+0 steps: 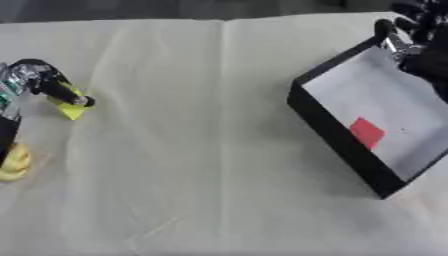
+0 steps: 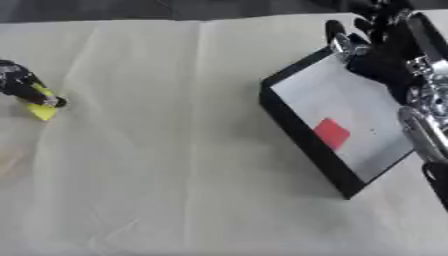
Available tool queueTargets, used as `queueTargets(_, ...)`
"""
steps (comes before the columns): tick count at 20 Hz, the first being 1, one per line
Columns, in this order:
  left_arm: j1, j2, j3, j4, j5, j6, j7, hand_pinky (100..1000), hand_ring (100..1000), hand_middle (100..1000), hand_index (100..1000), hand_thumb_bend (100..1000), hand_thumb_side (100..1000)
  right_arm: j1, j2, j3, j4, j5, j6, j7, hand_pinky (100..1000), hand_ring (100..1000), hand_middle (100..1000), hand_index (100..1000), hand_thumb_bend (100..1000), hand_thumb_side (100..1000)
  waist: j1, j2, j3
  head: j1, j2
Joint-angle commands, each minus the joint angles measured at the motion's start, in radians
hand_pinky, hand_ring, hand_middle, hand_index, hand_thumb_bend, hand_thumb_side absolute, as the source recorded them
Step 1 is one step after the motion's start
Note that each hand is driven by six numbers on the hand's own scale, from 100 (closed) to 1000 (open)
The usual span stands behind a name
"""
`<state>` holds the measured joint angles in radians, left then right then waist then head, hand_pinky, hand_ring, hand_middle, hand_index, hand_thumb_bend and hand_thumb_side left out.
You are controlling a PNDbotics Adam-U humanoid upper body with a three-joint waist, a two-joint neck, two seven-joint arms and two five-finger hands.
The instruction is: Pick up the objects with one hand, pass them to the other hand, and then place them into the box on the other side of the table.
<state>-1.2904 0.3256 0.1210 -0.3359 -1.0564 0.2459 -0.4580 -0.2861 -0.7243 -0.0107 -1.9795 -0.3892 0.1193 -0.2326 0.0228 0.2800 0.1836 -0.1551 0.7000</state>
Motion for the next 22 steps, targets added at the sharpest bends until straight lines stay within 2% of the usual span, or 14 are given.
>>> queueTargets(1, -0.015, 0.016, -0.003, -0.004, -0.008, 0.014, 0.007, 922, 884, 754, 710, 346, 256, -0.008, -0.015, -0.011, -0.02, -0.01, 0.003, -0.004, 1000, 957, 952, 1000, 234, 154, -0.002, -0.016, -0.002, 0.005, -0.01)
queueTargets(9, -0.037, 0.035, -0.012, -0.023, 0.01, -0.013, -0.035, 892, 835, 693, 649, 134, 164, -0.003, -0.025, -0.019, -0.02, -0.021, 0.002, -0.016, 1000, 958, 952, 1000, 228, 153, 0.001, -0.024, 0.006, -0.001, 0.0)
queueTargets(11, -0.043, 0.038, -0.011, -0.031, 0.011, -0.013, -0.039, 888, 825, 684, 638, 127, 168, -0.001, -0.025, -0.019, -0.02, -0.023, 0.002, -0.015, 1000, 960, 952, 1000, 226, 154, 0.0, -0.025, 0.008, -0.002, 0.0)
queueTargets(12, -0.044, 0.039, -0.01, -0.035, 0.011, -0.01, -0.037, 886, 824, 690, 653, 190, 186, -0.001, -0.025, -0.019, -0.02, -0.024, 0.001, -0.014, 1000, 961, 952, 1000, 227, 154, 0.0, -0.025, 0.008, -0.002, 0.0)
queueTargets(13, -0.044, 0.039, -0.009, -0.039, 0.011, -0.007, -0.033, 884, 831, 719, 738, 291, 229, -0.001, -0.024, -0.018, -0.02, -0.025, 0.0, -0.013, 1000, 961, 953, 1000, 228, 154, -0.001, -0.025, 0.008, -0.002, 0.0)
queueTargets(15, -0.045, 0.039, -0.009, -0.045, 0.008, -0.008, -0.022, 895, 862, 766, 853, 436, 381, 0.001, -0.023, -0.018, -0.02, -0.027, -0.001, -0.01, 1000, 962, 959, 1000, 229, 153, -0.001, -0.026, 0.008, -0.001, 0.001)
queueTargets(16, -0.046, 0.04, -0.009, -0.046, 0.005, -0.01, -0.017, 903, 877, 779, 879, 508, 427, 0.002, -0.023, -0.018, -0.02, -0.028, -0.001, -0.009, 1000, 962, 962, 1000, 228, 155, -0.001, -0.026, 0.008, -0.001, 0.001)
queueTargets(19, -0.056, 0.049, -0.015, -0.034, -0.027, -0.021, -0.015, 907, 883, 781, 881, 672, 537, 0.007, -0.026, -0.018, -0.02, -0.029, 0.0, -0.008, 1000, 963, 963, 1000, 226, 157, 0.003, -0.029, 0.012, 0.0, 0.008)
queueTargets(22, -0.066, 0.057, -0.021, -0.007, -0.072, -0.035, -0.026, 896, 874, 762, 859, 749, 612, 0.017, -0.031, -0.018, -0.02, -0.033, 0.005, -0.009, 1000, 964, 965, 1000, 224, 161, 0.011, -0.034, 0.02, 0.0, 0.015)
